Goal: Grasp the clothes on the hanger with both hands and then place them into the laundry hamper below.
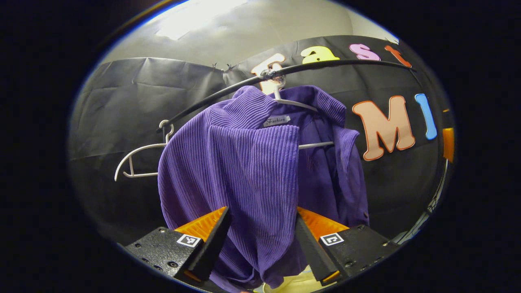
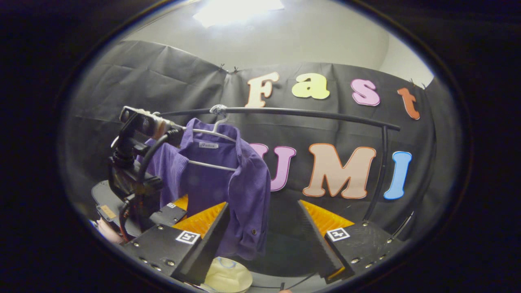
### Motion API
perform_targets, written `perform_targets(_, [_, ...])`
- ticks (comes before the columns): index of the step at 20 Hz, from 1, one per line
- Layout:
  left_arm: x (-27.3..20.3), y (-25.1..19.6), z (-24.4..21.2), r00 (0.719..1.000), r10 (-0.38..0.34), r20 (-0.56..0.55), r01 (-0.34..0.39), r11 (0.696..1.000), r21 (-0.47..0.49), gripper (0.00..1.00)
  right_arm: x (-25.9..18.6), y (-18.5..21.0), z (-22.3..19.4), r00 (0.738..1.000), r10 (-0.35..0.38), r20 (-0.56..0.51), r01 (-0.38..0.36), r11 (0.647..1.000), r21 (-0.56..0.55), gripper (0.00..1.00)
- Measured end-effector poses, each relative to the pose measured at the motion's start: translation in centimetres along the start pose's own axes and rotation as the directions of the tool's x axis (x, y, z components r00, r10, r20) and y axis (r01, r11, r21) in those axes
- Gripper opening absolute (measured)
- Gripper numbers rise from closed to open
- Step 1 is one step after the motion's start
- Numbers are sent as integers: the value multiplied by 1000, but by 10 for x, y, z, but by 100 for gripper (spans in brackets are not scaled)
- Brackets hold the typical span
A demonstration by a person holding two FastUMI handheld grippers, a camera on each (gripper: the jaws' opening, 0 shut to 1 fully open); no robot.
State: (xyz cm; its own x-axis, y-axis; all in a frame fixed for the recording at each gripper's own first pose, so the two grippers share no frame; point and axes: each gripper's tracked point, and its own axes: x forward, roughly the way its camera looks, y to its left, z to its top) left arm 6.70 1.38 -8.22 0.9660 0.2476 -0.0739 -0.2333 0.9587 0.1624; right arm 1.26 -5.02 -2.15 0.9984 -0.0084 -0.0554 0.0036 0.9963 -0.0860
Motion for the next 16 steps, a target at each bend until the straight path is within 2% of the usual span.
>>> perform_targets(3, [6,6,-9,1000,21,-17,-21,1000,-4,78,9,5,-4,1000,20,-6,-20,1000,3,97])
perform_targets(6, [10,12,-11,1000,20,-19,-21,1000,-5,53,17,14,-6,999,48,-7,-47,999,16,97])
perform_targets(10, [11,25,-15,999,21,-31,-21,1000,0,14,26,27,-9,997,81,-10,-81,996,21,97])
perform_targets(11, [12,25,-15,999,28,-36,-28,1000,5,8,29,32,-10,996,89,-11,-89,996,23,97])
perform_targets(14, [8,24,-12,999,17,-46,-17,1000,-4,4,37,42,-14,994,108,-12,-108,994,29,98])
perform_targets(16, [5,21,-7,999,-22,-44,21,1000,-23,1,41,49,-16,993,118,-17,-118,993,28,100])
